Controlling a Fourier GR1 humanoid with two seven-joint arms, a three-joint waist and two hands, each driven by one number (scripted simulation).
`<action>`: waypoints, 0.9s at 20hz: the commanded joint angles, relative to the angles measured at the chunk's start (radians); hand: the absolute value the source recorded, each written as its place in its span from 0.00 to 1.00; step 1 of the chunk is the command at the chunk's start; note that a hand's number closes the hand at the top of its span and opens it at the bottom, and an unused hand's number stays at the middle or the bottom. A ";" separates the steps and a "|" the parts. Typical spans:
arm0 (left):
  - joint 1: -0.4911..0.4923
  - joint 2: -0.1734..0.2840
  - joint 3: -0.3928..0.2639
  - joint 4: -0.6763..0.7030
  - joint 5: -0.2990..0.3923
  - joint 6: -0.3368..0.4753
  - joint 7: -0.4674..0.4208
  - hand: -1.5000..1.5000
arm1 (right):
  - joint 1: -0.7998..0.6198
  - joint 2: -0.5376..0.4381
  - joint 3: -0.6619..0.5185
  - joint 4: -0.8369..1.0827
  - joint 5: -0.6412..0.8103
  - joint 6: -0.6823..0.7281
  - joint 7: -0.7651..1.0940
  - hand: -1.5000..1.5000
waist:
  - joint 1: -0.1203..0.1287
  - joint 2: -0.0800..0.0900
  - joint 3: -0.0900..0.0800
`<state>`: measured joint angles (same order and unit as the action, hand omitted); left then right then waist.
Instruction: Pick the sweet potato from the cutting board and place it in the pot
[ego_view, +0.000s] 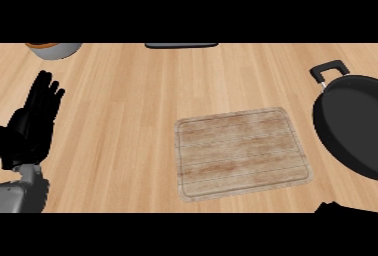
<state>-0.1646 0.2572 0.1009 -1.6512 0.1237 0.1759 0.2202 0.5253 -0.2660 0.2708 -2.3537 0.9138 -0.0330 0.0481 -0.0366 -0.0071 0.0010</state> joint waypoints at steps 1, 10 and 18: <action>0.033 -0.015 -0.021 0.001 -0.012 -0.013 -0.038 0.50 | 0.005 -0.001 -0.161 -0.236 -0.184 0.054 0.082 1.00 | 0.016 0.005 -0.002; -0.003 -0.012 0.001 0.004 0.000 -0.004 -0.013 0.50 | -0.171 0.019 -0.442 -0.061 -0.422 0.133 0.065 1.00 | 0.018 0.005 0.000; -0.044 -0.003 -0.001 0.034 0.004 -0.030 0.005 0.50 | -0.429 -0.088 -0.741 0.322 -0.762 0.228 0.037 1.00 | 0.034 0.008 0.000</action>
<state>-0.1954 0.2445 0.0853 -1.6392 0.1093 0.1702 0.2285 0.1754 -0.3283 -0.3616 -2.1469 0.3344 0.1554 0.1015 -0.0067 -0.0001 0.0012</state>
